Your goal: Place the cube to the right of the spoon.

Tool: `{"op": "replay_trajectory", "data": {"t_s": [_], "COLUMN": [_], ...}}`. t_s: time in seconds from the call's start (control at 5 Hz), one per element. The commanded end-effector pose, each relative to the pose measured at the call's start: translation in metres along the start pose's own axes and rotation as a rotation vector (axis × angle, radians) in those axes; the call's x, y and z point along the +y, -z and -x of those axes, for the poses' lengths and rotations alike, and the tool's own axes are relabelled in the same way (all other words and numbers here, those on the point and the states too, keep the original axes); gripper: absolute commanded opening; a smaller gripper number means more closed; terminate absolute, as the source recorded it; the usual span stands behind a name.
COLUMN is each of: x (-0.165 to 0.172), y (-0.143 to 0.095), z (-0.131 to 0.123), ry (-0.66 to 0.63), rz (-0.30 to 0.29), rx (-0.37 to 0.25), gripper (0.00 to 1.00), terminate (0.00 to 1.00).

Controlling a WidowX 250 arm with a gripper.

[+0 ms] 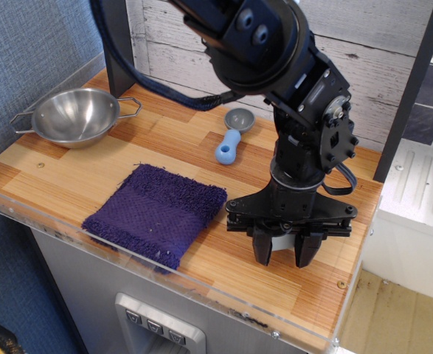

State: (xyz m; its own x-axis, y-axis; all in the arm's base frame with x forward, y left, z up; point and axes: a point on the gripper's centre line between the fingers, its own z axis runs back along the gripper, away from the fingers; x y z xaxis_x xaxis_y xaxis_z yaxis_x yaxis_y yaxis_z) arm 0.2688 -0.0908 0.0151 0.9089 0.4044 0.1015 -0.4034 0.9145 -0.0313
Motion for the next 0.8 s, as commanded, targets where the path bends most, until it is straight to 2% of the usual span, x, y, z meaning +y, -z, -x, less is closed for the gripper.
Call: {"op": "replay_trajectory", "data": {"t_s": [0.0, 0.2, 0.6], "x": [-0.002, -0.003, -0.013], "y": [-0.023, -0.023, -0.025], "z": [-0.03, -0.054, -0.099], "ry": [0.062, 0.16, 0.23], "rz": [0.031, 0.015, 0.073], "rx": [-0.08, -0.114, -0.142], "gripper": [0.0, 0.0, 0.0], "terminate": [0.0, 0.0, 0.0]}}
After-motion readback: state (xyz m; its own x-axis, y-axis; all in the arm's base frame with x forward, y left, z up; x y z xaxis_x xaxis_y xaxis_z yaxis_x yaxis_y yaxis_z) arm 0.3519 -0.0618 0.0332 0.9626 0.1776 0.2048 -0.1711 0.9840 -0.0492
